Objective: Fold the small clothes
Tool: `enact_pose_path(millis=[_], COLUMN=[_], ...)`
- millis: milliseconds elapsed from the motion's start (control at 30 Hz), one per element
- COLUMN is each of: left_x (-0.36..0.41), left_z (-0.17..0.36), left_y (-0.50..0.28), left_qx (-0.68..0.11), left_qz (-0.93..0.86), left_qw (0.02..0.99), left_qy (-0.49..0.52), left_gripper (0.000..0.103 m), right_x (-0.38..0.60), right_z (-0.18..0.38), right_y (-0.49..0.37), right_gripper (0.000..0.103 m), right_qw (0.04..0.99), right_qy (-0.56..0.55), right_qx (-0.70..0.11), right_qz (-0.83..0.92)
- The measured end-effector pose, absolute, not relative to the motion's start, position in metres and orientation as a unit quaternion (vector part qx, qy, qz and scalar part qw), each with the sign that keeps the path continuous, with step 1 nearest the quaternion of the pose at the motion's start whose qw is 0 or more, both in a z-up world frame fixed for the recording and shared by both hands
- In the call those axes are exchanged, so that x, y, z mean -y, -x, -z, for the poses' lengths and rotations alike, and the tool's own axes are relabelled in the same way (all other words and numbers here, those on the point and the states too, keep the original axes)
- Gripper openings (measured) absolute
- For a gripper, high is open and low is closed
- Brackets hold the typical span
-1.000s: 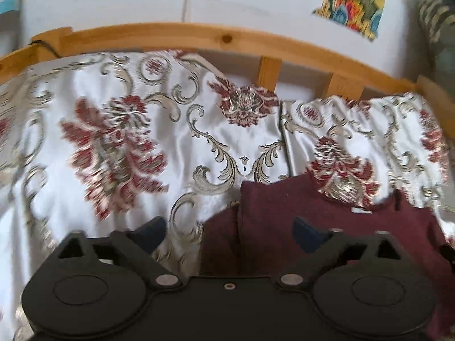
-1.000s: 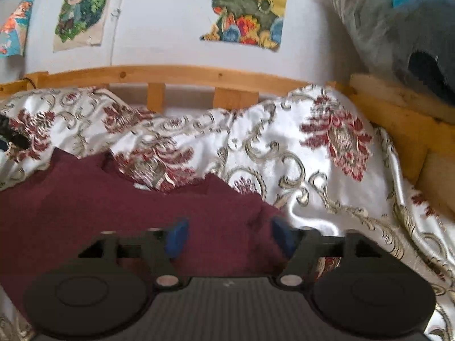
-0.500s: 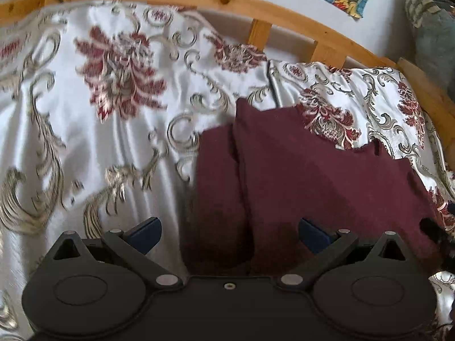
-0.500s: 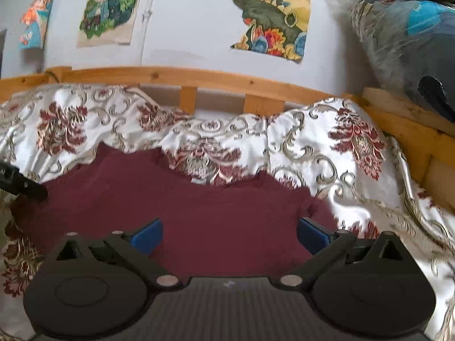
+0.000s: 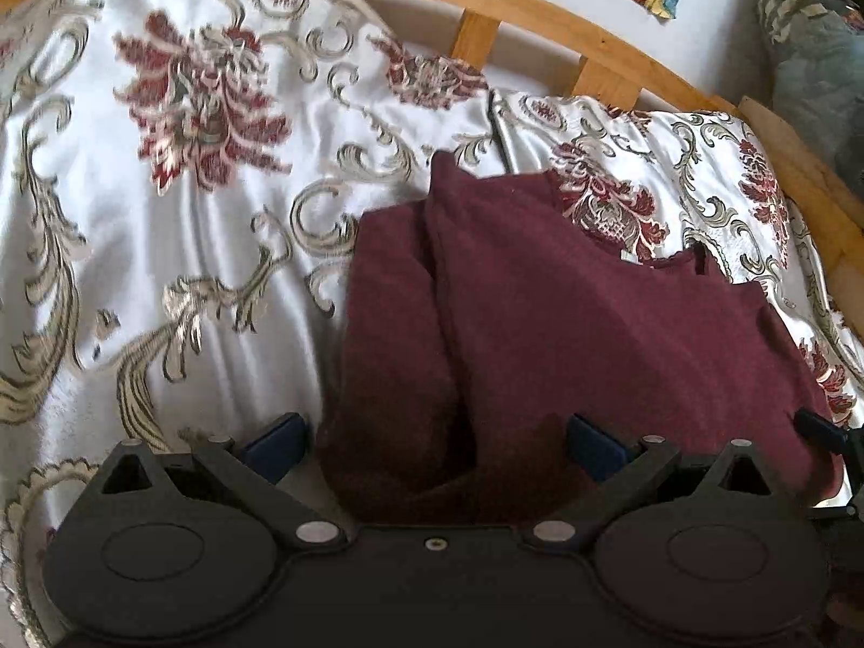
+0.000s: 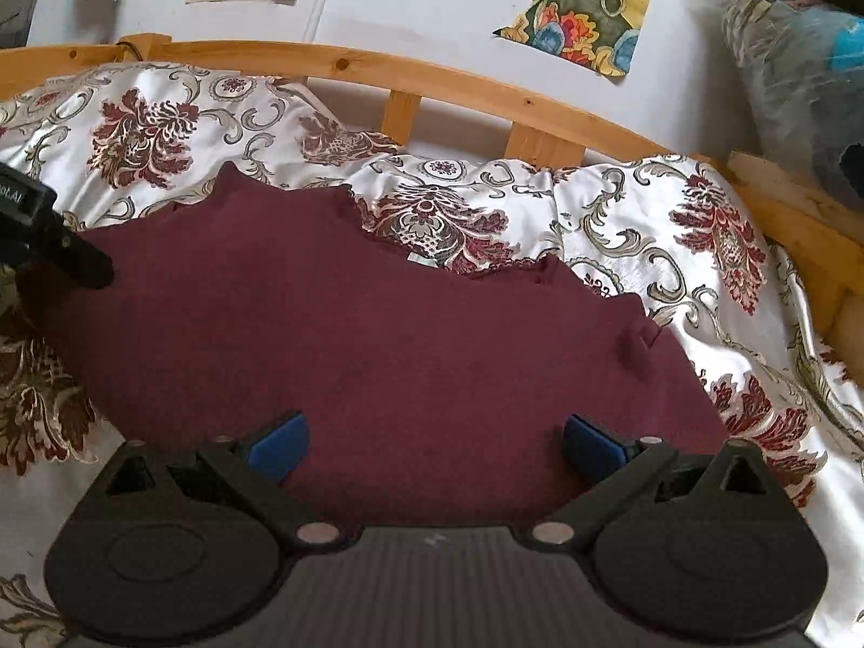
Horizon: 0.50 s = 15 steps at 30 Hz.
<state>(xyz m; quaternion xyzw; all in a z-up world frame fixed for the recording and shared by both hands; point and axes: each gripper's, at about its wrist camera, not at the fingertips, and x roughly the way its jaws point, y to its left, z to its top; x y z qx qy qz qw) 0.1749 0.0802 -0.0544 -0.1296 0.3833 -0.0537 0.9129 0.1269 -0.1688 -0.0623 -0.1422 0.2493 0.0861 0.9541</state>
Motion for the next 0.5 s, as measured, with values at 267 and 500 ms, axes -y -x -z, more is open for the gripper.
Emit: enact_pose_path(millis=[267,500], left_x=[-0.069,-0.069], left_z=[0.044,0.051], left_y=[-0.176,-0.196], left_qx=[-0.347,-0.370], left_qz=[0.079,0.088], left_qw=[0.929,0.921], left_qy=[0.097,0.085], left_gripper=[0.102,0.094], right_x=[0.170,0.172], right_z=[0.064,0.063], right_y=[-0.126,-0.128], right_gripper=[0.103,0.103], right_qw=[0.954,0.954], right_qy=[0.142,0.134], right_qx=[-0.249,-0.252], right_qz=[-0.087,-0.089])
